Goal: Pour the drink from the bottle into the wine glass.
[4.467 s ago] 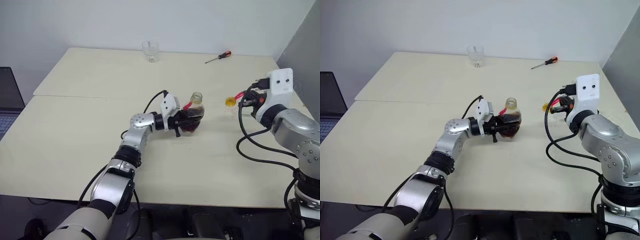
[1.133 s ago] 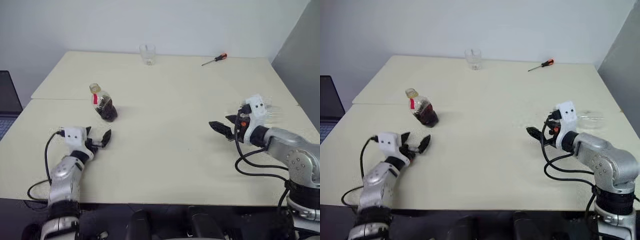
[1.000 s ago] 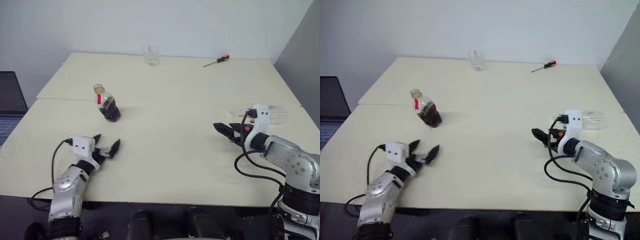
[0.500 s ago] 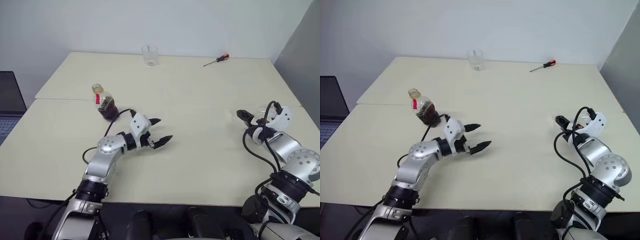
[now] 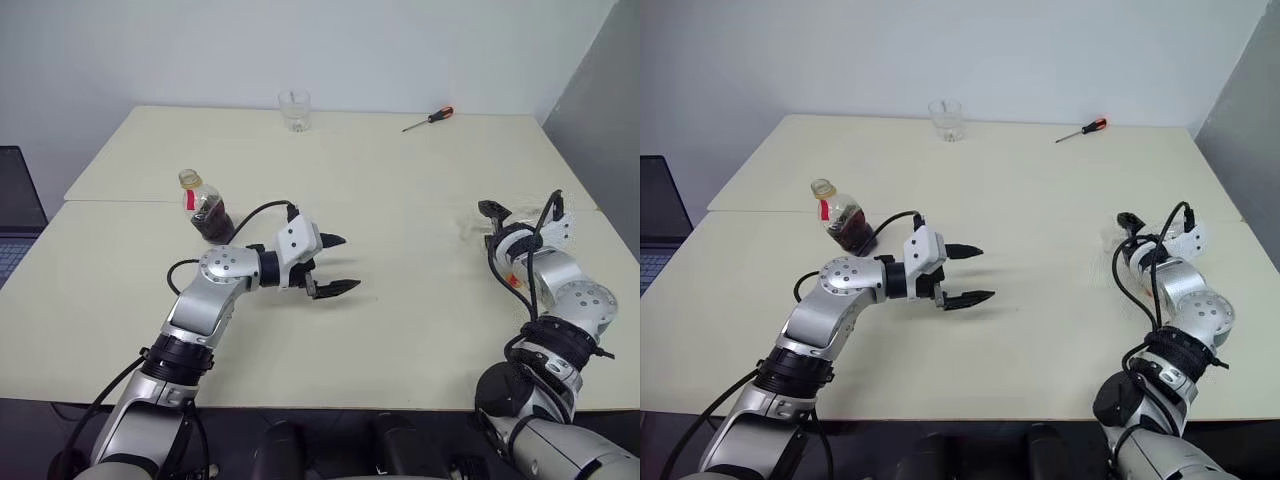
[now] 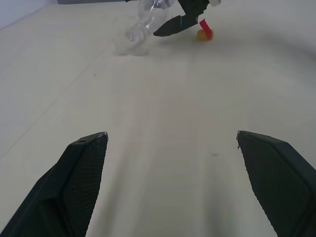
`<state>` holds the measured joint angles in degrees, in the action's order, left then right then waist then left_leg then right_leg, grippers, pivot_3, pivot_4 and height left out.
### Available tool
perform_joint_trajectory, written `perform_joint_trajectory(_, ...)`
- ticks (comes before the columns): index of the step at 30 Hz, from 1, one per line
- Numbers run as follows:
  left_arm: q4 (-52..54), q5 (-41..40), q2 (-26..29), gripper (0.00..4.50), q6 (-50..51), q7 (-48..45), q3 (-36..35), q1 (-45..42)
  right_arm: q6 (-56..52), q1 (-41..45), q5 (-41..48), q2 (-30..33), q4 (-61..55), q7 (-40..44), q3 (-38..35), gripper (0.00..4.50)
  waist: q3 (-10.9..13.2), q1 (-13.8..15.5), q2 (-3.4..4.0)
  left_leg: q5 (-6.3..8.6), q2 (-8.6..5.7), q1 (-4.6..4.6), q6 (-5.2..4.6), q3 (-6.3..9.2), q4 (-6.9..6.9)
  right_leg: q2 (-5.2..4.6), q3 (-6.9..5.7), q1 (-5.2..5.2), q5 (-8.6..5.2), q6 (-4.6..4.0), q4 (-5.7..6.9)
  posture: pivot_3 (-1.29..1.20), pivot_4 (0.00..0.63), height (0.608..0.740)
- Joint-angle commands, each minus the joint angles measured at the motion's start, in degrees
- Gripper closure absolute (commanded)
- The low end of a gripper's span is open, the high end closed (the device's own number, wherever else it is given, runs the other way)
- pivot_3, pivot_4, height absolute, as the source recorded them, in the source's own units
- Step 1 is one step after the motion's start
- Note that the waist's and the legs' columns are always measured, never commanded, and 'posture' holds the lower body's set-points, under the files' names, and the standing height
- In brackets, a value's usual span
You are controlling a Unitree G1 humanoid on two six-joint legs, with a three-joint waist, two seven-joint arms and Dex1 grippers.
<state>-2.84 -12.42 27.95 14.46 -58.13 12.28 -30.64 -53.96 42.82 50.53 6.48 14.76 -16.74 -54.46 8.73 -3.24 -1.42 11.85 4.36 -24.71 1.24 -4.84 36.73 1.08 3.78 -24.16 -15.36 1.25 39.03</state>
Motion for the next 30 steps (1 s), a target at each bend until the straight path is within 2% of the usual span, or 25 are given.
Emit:
perform_joint_trajectory(1,1.1,0.1,0.3,0.04,-0.8,0.1,-0.9,-0.9,4.8,3.0,2.4,2.4,3.3,0.7,0.1,0.0,0.0,0.0,0.02,0.0,0.0,0.0,0.0,0.0,0.0,0.0,0.0,0.0,0.0,0.01,0.0,0.0,0.15,0.74)
perform_joint_trajectory(10,1.8,0.0,0.5,0.04,-0.3,1.6,-2.4,-0.2,19.2,8.9,0.7,7.5,24.5,6.0,1.0,0.0,0.0,-0.1,0.04,0.0,0.01,0.02,0.0,-0.01,-0.03,0.03,0.05,0.0,-0.01,0.02,-0.01,0.0,0.15,0.74)
perform_joint_trajectory(13,2.3,0.0,1.1,0.0,-0.2,1.9,-2.7,0.5,21.8,10.4,0.0,8.4,28.2,7.4,2.3,0.59,0.0,-0.1,0.04,0.0,0.01,0.02,0.0,-0.01,-0.03,0.03,0.14,0.0,-0.01,0.01,-0.02,0.0,0.15,0.74)
perform_joint_trajectory(21,3.9,-0.5,2.7,0.0,0.8,3.1,-4.0,0.8,22.4,12.1,-1.1,9.2,26.3,6.7,7.7,3.53,0.1,-0.1,0.15,0.0,0.02,0.0,0.0,-0.01,-0.04,0.02,0.2,-0.03,0.0,0.0,-0.04,0.0,0.15,0.74)
perform_joint_trajectory(24,3.6,-0.3,4.5,0.0,0.9,3.6,-5.9,1.3,20.8,11.8,-3.7,8.8,21.5,8.6,13.7,4.4,0.3,-0.1,0.32,0.0,0.03,-0.02,0.0,-0.04,-0.05,0.02,0.2,-0.09,0.0,0.0,-0.02,0.0,0.15,0.74)
perform_joint_trajectory(30,1.1,0.1,10.6,0.0,-0.8,3.7,-10.8,3.1,19.2,9.9,-11.0,5.5,8.7,15.7,30.2,4.41,0.3,-0.4,0.4,0.0,0.21,-0.01,0.0,-0.01,-0.22,0.22,0.22,-0.21,0.0,-0.07,0.0,0.0,0.15,0.74)
